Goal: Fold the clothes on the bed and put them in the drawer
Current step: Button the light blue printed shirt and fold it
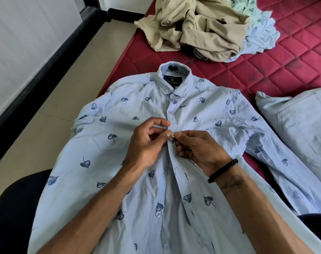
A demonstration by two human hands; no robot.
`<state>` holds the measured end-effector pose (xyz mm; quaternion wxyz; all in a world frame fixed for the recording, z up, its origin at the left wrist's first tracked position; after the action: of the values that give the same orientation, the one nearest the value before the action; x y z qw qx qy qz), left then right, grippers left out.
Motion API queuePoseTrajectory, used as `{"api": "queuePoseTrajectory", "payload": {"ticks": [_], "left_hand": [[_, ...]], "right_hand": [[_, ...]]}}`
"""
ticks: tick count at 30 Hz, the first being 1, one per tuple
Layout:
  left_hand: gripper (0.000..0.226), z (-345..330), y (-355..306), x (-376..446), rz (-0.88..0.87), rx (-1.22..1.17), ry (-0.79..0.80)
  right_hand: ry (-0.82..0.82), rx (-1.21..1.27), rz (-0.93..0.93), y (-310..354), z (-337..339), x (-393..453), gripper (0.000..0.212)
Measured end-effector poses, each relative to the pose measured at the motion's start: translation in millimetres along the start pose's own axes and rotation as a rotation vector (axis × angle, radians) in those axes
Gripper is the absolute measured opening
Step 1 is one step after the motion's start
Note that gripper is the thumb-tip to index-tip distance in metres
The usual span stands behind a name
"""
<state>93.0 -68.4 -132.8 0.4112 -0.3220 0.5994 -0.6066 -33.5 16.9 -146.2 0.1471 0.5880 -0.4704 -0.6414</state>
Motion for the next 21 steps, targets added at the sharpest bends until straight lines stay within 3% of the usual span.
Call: {"api": "queuePoseTrajectory", "payload": {"ticks": [5, 12, 21], "left_hand": [[0.021, -1.0, 7.8, 1.6, 0.073, -0.054, 0.066], [0.028, -6.2, 5.9, 0.9, 0.035, 0.010, 0.073], [0.026, 5.8, -5.2, -1.3, -0.102, 0.273, -0.022]], "right_hand": [[0.001, -0.048, -0.015, -4.6, -0.7, 2.7, 0.022], [0.015, -0.084, -0.005, -2.3, -1.4, 0.6, 0.021], [-0.071, -0.180, 0.038, -0.7, -6.1, -4.1, 0.023]]}}
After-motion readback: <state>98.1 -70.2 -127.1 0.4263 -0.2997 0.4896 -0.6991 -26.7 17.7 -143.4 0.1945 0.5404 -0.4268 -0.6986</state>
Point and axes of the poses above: each hand's wrist, its own x-axis towards the middle knuckle, its own z-axis out of the back of the hand, y = z × x, the point moved 10 cm from there along x, towards the middle knuckle, and after that the axes turned 4 degrees about -z, right-handed, at the moved point
